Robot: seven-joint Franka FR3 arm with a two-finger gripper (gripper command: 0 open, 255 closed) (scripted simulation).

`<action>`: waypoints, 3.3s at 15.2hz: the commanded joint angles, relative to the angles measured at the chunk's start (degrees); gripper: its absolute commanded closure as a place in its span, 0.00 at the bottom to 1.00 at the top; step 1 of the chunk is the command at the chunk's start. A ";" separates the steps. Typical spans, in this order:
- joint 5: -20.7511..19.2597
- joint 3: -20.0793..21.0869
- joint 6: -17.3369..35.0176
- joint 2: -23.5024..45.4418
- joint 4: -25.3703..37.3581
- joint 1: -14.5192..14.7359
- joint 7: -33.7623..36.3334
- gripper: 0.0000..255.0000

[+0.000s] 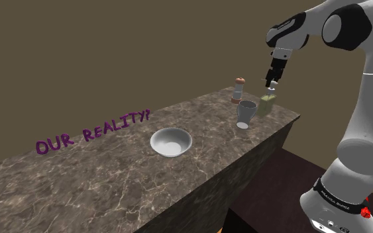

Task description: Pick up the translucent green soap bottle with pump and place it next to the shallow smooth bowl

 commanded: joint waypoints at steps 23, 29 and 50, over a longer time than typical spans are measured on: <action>-1.33 -0.52 -7.63 -1.83 6.17 -0.08 1.33 1.00; -1.63 -0.71 -12.09 -2.14 10.41 -0.37 1.85 1.00; -10.62 5.57 -15.87 -23.51 -2.82 10.60 20.31 1.00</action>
